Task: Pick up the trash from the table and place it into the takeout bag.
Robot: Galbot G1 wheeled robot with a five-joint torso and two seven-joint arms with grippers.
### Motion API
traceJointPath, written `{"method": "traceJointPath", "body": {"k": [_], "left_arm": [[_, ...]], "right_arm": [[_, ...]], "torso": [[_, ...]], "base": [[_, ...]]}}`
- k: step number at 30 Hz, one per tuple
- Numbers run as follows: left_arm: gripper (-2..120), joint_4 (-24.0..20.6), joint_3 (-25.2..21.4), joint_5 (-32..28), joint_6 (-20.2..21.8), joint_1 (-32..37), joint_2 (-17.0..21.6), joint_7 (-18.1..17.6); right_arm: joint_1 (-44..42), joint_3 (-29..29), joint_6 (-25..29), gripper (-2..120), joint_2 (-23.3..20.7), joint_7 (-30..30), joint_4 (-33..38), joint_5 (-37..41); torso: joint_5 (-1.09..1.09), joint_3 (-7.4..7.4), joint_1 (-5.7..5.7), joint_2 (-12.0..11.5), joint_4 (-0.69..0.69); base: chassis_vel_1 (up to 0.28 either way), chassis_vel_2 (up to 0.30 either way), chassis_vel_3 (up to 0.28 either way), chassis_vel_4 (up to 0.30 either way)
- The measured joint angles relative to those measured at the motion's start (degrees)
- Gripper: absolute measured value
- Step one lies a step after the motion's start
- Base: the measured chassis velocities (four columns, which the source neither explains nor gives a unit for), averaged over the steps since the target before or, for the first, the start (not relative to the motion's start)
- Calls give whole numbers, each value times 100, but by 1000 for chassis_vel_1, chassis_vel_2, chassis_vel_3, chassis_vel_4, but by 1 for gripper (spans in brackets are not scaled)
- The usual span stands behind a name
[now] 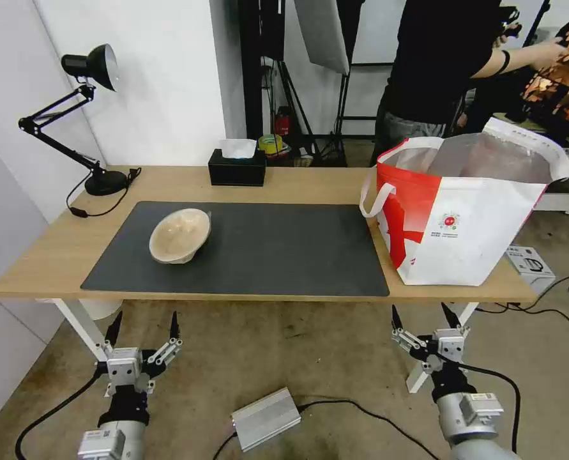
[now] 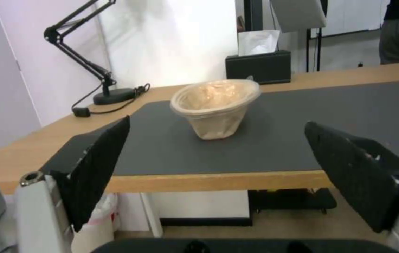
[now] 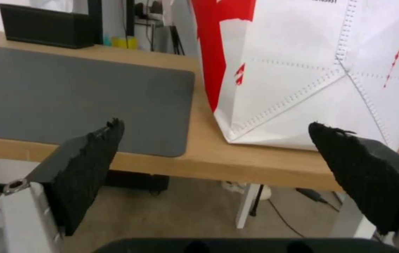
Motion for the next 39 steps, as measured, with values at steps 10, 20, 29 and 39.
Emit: {"method": "traceJointPath", "body": {"k": [10,20,29,39], "left_arm": [[100,-197,18,-35,2,29,16,8],[100,-607,-92,40,2,65,181,92],[100,-961,-251,248,-3,34,852,275],[100,-884,-753,344,18,-172,1881,481]], "right_arm": [[1,27,49,100,-7,48,-46,-23],[25,31,62,100,-38,62,-42,-20],[138,-57,52,100,-134,66,-35,1],[209,-130,-4,100,-184,65,2,7]], "torso": [[0,0,0,0,0],[0,0,0,0,0],[-1,0,0,0,0],[-1,0,0,0,0]], "base": [[0,0,0,0],[0,0,0,0],[0,0,0,0],[0,0,0,0]]}}
